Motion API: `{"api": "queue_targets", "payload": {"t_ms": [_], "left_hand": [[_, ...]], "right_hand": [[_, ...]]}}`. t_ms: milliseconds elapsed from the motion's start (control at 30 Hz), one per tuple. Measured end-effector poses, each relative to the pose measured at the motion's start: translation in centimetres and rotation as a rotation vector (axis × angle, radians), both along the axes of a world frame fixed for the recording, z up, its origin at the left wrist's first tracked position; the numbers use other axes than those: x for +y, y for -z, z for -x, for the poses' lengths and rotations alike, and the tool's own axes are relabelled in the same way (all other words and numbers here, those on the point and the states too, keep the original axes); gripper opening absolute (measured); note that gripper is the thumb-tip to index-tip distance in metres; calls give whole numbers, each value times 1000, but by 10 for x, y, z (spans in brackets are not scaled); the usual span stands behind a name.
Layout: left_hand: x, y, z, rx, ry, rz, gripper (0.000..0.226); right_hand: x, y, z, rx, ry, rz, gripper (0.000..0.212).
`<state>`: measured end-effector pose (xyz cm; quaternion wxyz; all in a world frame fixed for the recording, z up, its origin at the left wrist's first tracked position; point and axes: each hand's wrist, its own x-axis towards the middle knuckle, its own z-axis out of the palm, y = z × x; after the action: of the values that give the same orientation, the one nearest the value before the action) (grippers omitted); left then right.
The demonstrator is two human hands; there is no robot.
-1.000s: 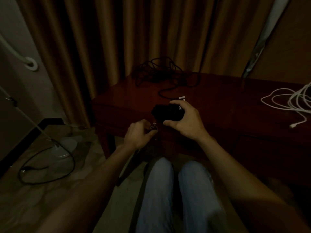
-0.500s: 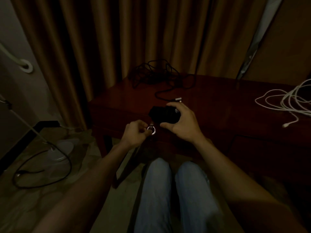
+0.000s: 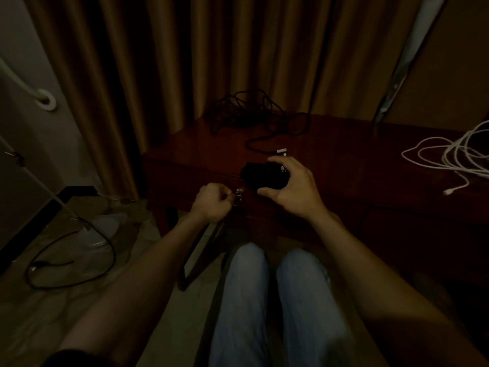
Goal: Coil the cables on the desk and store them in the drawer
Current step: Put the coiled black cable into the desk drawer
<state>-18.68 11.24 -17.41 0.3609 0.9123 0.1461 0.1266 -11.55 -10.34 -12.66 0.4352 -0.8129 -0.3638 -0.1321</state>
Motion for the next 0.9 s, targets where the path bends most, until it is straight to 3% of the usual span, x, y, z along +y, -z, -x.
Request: {"api": "queue_targets", "payload": {"t_ms": [233, 367, 767, 900], "left_hand": [[-2, 1, 26, -27, 4, -8, 16], [5, -6, 63, -76, 66, -111, 12], [13, -53, 126, 135, 260, -240, 8], [18, -79, 121, -35, 179, -146, 17]], "right_hand": [[-16, -2, 10, -19, 1, -18, 72], [-11, -6, 20, -27, -13, -15, 72], [2, -21, 50, -12, -95, 82, 75], [8, -22, 52, -2, -102, 107, 74]]}}
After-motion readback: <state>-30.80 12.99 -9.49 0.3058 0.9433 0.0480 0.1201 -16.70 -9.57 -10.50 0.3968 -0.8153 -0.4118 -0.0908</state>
